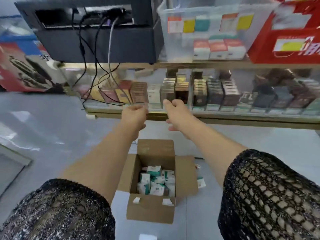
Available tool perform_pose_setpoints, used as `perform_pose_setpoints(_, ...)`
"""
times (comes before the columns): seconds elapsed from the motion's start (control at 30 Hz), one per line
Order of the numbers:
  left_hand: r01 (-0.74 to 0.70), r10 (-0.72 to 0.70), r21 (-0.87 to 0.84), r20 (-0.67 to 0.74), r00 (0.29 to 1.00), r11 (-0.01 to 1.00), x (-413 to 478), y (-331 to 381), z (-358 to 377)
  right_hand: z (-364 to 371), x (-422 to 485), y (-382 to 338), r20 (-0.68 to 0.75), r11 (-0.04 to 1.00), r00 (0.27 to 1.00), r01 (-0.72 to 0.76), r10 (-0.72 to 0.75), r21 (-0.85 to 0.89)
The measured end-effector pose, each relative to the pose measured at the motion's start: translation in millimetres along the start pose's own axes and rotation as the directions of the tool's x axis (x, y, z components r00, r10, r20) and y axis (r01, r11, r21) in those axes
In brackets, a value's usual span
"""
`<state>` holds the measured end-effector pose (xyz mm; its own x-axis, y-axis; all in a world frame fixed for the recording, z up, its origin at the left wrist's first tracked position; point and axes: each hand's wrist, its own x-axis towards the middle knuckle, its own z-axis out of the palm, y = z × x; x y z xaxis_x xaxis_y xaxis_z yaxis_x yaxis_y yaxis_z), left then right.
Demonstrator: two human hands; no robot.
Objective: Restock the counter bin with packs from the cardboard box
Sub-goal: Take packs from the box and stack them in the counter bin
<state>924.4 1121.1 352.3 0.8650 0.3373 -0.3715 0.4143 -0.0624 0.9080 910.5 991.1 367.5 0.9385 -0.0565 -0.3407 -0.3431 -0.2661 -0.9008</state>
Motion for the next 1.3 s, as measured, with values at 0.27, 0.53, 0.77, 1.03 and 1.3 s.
perform_pose_setpoints(0.27,0.153,-0.151,0.070,-0.040,0.988,0.986,75,-190,3,72,58,177,0.070,0.988,0.988,-0.130,0.135,-0.078)
perform_pose_setpoints(0.53,0.273,-0.276,0.166,-0.002,0.961,0.948,131,-349,37,139,106,322,0.107,0.960,0.955,-0.270,0.276,-0.073)
perform_pose_setpoints(0.77,0.327,-0.384,0.395,0.070,0.921,0.858,167,-448,76,157,143,401,0.076,0.933,0.931,-0.350,0.357,-0.087)
perform_pose_setpoints(1.03,0.198,-0.562,0.852,0.130,0.817,0.485,195,-499,97,163,170,445,0.093,0.930,0.926,-0.360,0.366,-0.073)
perform_pose_setpoints(1.3,0.110,-0.695,0.936,0.165,0.700,0.333,214,-509,99,163,181,450,0.119,0.925,0.917,-0.375,0.381,-0.068)
